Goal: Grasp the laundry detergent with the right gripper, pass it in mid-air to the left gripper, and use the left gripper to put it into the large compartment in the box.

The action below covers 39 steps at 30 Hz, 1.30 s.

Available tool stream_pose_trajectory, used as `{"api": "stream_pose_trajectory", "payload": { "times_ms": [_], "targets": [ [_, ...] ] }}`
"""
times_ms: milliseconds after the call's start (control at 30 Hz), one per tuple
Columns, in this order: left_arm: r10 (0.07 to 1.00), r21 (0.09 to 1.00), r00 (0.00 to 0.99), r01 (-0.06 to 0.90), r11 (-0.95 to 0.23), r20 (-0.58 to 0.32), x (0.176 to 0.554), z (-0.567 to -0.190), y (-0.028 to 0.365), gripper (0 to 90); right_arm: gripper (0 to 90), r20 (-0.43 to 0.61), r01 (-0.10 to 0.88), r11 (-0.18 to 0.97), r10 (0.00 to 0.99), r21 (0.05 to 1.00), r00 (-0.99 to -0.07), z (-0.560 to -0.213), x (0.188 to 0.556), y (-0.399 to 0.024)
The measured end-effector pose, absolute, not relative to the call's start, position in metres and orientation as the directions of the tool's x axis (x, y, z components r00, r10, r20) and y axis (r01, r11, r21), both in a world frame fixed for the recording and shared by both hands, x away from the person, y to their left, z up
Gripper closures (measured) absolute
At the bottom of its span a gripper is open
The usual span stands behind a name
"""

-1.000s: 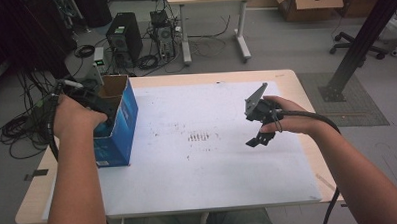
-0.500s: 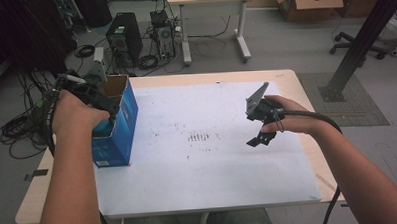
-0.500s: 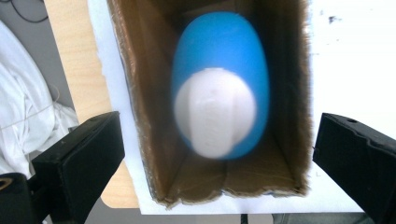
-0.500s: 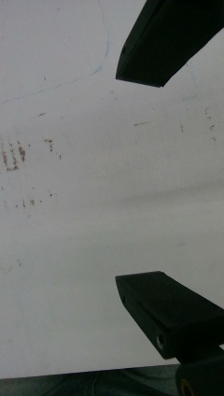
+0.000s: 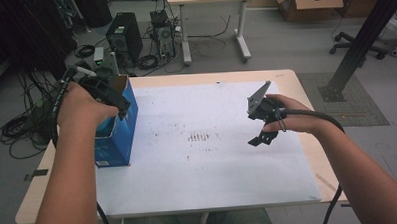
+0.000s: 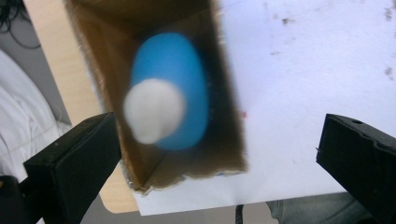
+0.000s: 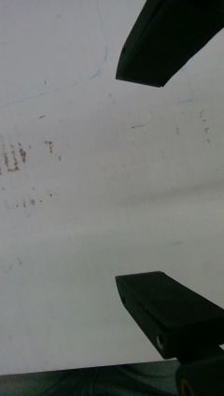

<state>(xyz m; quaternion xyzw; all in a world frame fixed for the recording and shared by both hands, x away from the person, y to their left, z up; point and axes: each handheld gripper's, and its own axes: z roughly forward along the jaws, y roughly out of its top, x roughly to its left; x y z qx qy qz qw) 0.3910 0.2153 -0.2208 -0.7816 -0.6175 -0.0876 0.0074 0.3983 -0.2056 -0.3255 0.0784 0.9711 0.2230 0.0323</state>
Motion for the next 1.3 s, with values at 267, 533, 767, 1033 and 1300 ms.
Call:
{"api": "stream_pose_trajectory", "payload": {
  "times_ms": [267,533,767,1033,1300],
  "targets": [
    [0.921,0.090,0.351,0.925,-0.369,0.172,0.389,-0.209,0.184,0.2,3.3,-0.033,0.132,0.890,0.163,0.436,-0.986,-0.324,0.396,-0.205],
    [0.837,0.094,0.513,0.839,-0.536,0.190,0.383,-0.201,0.142,0.2,3.4,-0.046,0.101,0.903,0.132,0.417,-0.990,-0.320,0.389,-0.199],
    [0.759,0.089,0.628,0.757,-0.647,0.172,0.377,-0.199,0.114,0.3,3.4,-0.055,0.070,0.914,0.101,0.399,-0.993,-0.317,0.382,-0.192],
    [0.655,0.067,0.748,0.652,-0.756,0.112,0.370,-0.198,0.093,0.2,3.5,-0.057,0.059,0.924,0.088,0.379,-0.995,-0.315,0.376,-0.190],
    [0.528,0.033,0.846,0.527,-0.849,0.077,0.358,-0.204,0.073,0.2,3.5,-0.053,0.068,0.931,0.094,0.358,-0.994,-0.311,0.373,-0.191]
  ]
}}
